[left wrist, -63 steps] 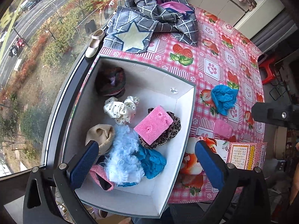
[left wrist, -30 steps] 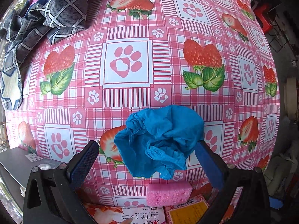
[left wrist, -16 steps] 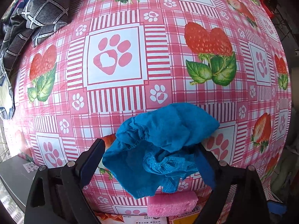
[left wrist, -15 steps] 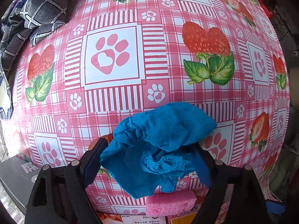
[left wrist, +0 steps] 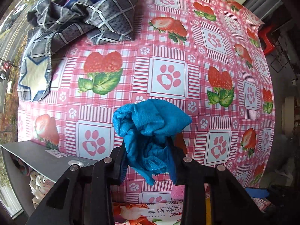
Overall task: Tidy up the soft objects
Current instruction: 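Grasp the blue cloth with the left gripper while the right grasps the pink sponge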
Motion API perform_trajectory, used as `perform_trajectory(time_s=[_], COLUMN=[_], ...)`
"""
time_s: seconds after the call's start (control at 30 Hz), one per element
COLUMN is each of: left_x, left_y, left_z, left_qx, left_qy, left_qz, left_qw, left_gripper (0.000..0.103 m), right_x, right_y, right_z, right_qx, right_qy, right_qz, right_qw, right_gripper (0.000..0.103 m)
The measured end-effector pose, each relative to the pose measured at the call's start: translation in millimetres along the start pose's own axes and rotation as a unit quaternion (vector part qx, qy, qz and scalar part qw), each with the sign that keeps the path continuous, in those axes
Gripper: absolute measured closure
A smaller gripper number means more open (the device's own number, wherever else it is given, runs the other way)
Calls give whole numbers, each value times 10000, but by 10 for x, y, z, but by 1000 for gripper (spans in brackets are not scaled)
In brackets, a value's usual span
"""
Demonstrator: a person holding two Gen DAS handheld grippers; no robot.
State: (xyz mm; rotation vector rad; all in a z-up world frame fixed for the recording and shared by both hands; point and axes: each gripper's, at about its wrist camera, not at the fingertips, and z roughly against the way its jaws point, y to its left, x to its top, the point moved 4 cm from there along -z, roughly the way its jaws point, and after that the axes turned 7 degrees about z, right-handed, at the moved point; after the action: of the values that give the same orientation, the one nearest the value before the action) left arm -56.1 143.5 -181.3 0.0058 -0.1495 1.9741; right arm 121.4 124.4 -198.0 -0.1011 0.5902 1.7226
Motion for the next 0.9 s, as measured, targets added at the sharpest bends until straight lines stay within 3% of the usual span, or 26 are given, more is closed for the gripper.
perform_trajectory(time_s=[0.23, 0.57, 0.9], left_x=[-212, -549, -709], left_y=[476, 694, 718], left_z=[372, 602, 704], left_qx=[-200, -405, -443], left_qy=[-288, -383, -420], left_qz=[256, 359, 280], left_qw=[9991, 9978, 9977], left_gripper=[65, 65, 65], right_x=[203, 442, 505], right_y=[241, 346, 334], right_z=[-343, -792, -1019], right_qx=[-272, -529, -721], right_qy=[571, 1227, 1373], right_qz=[-128, -378, -218], right_qw=[9979, 9903, 9877], right_gripper=[1, 1, 4])
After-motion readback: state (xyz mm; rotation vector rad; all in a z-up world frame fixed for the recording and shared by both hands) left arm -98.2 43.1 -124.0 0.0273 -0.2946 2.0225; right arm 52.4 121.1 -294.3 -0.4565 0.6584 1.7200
